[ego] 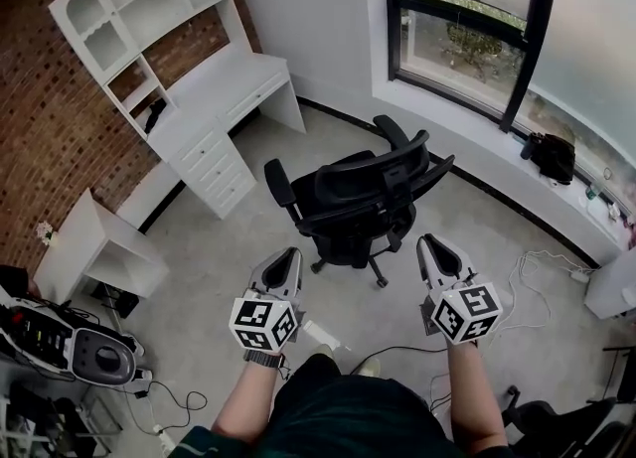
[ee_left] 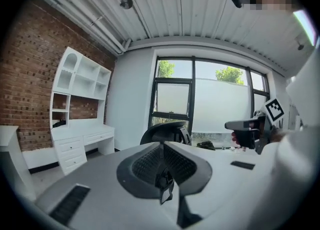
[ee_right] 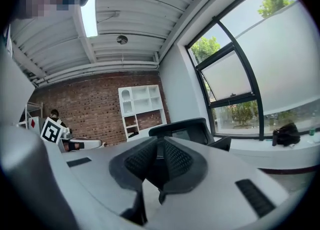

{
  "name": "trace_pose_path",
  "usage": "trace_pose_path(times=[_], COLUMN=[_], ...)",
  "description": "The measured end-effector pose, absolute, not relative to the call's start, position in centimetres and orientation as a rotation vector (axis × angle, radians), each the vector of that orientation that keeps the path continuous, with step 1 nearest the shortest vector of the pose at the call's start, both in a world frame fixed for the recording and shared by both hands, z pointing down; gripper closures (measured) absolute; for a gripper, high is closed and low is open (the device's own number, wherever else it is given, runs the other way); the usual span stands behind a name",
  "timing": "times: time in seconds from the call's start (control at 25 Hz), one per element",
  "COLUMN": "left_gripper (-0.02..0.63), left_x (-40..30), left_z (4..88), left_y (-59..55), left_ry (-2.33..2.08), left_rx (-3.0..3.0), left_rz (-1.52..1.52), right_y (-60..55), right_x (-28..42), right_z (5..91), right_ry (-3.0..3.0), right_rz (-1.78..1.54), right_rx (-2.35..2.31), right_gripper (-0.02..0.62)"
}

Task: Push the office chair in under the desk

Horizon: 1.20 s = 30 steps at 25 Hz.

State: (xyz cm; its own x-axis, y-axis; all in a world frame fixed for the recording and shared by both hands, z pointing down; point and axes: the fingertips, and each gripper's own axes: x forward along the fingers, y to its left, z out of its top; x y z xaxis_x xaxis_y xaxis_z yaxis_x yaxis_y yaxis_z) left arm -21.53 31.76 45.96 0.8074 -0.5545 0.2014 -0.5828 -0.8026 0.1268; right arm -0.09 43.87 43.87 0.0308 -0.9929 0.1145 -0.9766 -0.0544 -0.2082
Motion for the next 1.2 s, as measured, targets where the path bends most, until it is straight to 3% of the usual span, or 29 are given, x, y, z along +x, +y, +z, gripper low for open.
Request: trace_pose_path(times=[0.16, 0.56, 0.72, 1.2], left_gripper=[0.58, 0.412, 0.408, 0.405], left_x=[-21.0, -17.3, -15.9, -13.1], left_z=[47.7, 50.9, 52.7, 62.7], left_y=[31.3, 27.2, 24.0, 21.2], left_ry=[-0.886, -0.718, -0.614, 0.021], left_rx=[2.837, 3.066, 3.141, 3.286], left_rz=[0.3, 0.429, 0.584, 1.176], right_y=[43.7, 39.6, 37.2, 30.5], right_x=[2.2, 8.0, 11.8, 24.0], right_z=[45.4, 47.5, 48.5, 54.2], right_ry=[2.075, 1.89, 1.748, 1.246], right_rz=[-0.412, -0.53, -0.576, -0.737], right_rx=[-2.227, -2.294, -2.359, -2.562], right_gripper=[0.528, 0.519, 0.509, 0.391])
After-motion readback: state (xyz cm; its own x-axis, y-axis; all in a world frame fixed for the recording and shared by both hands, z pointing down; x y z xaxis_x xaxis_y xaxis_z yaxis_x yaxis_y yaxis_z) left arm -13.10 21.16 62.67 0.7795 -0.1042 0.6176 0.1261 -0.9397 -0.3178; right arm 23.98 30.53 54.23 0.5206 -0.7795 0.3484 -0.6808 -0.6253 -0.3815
